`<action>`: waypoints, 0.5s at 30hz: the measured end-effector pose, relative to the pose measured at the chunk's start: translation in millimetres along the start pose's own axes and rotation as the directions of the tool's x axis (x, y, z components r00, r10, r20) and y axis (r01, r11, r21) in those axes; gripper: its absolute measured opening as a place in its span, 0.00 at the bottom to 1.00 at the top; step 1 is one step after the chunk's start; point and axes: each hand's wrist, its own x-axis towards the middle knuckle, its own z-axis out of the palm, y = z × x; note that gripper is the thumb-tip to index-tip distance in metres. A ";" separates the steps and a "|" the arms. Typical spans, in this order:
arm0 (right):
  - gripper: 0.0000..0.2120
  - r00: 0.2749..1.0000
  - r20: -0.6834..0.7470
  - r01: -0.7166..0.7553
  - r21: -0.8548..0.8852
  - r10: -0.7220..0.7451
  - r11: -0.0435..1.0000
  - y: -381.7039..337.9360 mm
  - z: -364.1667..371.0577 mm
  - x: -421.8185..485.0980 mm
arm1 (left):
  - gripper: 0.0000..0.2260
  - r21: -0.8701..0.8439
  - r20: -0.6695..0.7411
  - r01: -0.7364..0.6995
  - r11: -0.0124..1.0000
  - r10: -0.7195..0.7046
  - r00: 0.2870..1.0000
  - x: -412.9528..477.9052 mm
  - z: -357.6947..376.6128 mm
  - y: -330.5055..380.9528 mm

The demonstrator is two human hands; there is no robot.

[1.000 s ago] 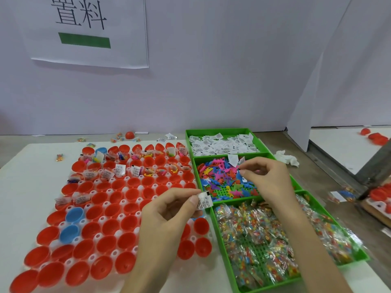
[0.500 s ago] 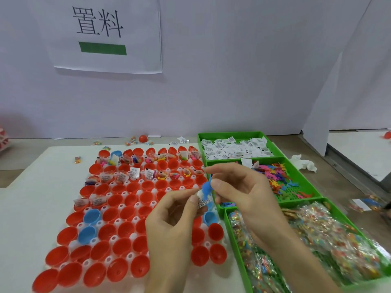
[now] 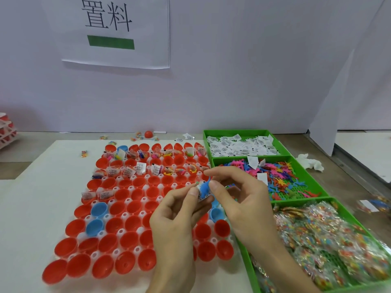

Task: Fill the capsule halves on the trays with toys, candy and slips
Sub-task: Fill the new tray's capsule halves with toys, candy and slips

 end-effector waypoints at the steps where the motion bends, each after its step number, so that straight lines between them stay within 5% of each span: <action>1: 0.12 1.000 -0.004 0.007 -0.014 -0.007 1.000 0.0 -0.1 -0.1 | 0.07 -0.011 -0.004 0.004 1.000 -0.004 1.000 -0.2 0.3 -0.2; 15: 0.11 1.000 -0.006 -0.025 0.025 0.025 0.999 7.2 4.2 -3.3 | 0.09 0.017 0.010 -0.054 0.998 0.054 0.999 3.3 -3.8 -2.2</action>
